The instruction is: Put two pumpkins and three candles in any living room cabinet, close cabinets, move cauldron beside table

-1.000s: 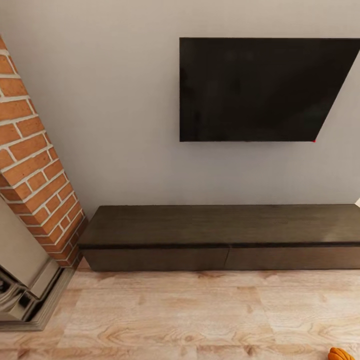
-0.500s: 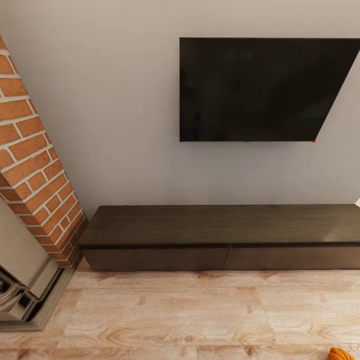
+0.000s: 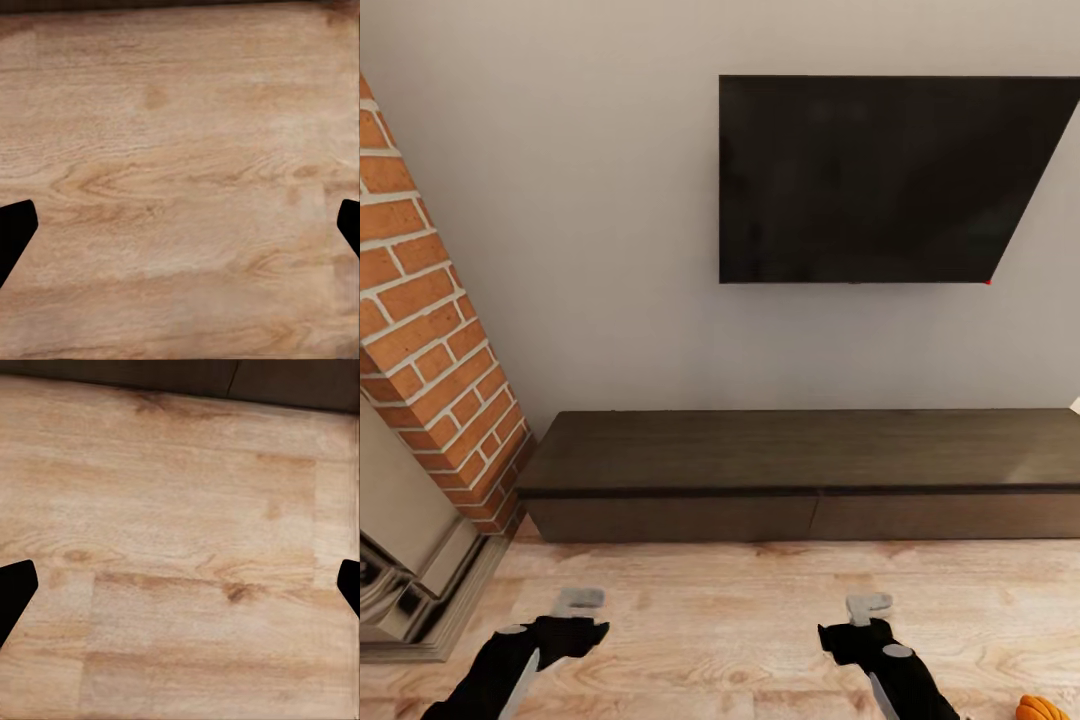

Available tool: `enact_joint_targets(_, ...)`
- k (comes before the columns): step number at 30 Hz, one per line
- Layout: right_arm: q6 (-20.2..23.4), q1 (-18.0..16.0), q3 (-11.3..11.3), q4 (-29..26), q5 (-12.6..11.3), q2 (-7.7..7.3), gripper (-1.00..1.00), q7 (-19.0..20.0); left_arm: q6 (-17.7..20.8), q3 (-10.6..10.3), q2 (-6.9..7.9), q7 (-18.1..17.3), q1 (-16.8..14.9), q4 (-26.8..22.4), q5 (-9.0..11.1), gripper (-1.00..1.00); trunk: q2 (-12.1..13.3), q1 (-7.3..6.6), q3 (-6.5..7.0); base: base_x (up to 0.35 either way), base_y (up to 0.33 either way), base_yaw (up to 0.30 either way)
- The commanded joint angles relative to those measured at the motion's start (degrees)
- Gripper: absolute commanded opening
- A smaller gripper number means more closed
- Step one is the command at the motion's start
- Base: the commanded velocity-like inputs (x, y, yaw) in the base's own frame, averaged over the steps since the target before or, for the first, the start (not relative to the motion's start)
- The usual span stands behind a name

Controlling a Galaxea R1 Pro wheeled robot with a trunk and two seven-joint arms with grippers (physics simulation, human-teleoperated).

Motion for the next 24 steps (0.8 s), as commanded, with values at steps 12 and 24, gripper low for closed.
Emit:
enact_joint_targets(12, 8.3, -4.4, 0.6, -2.3, 20.6, -1.2, 1.0, -0.1, 22.1, -0.5, 0.38, -55.3, -12.6, -13.6, -0.2, 1.0, 0.0, 0.0, -0.01, 0.0, 0.0, 0.0)
enact_joint_targets(24, -0.8, -4.5, 8.0, 9.3, 27.3, -1.16, 1.0, -1.1, 27.4, -1.9, -8.54, -64.9, -29.4, -8.7, 0.4, 1.0, 0.0, 0.0, -0.01, 0.0, 0.0, 0.0)
